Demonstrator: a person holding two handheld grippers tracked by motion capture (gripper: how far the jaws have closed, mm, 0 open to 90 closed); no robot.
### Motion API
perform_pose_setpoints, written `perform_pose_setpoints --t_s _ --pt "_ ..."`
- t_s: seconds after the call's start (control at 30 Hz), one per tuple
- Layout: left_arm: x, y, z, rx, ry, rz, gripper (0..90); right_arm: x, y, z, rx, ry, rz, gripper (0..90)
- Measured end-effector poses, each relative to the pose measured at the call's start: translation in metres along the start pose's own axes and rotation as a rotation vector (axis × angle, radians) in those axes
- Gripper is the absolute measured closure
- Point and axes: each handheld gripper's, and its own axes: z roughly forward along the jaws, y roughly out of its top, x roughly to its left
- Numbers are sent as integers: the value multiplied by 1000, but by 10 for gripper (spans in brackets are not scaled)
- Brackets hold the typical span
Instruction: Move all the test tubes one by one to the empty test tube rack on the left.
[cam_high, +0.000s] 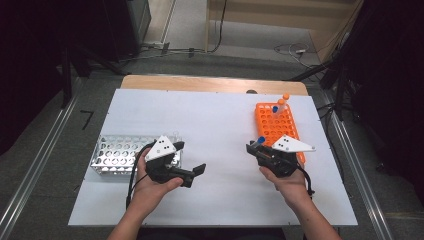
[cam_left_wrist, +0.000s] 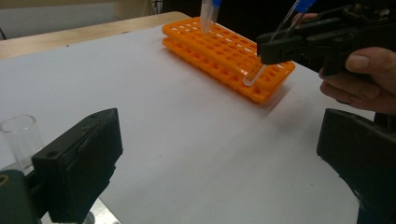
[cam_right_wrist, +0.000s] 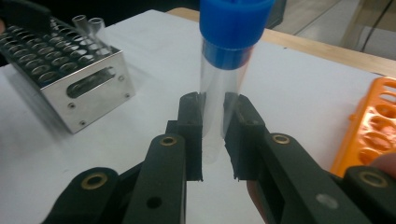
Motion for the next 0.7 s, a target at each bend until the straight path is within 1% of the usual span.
perform_pose_setpoints --t_s 0.07,0.23,0.37,0.4,0.5,0.63,0.7 --pt "-3 0 1 1 -9 5 22 6 -1 3 8 20 -10 747" --pt "-9 0 4 4 -27 15 23 21 -2 10 23 54 -33 747" --pt "-13 1 5 7 -39 22 23 34 -2 17 38 83 -66 747" --pt "-14 1 5 6 -41 25 25 37 -2 18 41 91 -68 747" --pt "-16 1 6 7 -51 28 31 45 -3 22 52 117 -88 748" --pt "-19 2 8 5 -64 28 43 54 -4 27 65 141 -113 748" --pt "-21 2 9 7 -72 39 51 57 -5 28 69 148 -121 747"
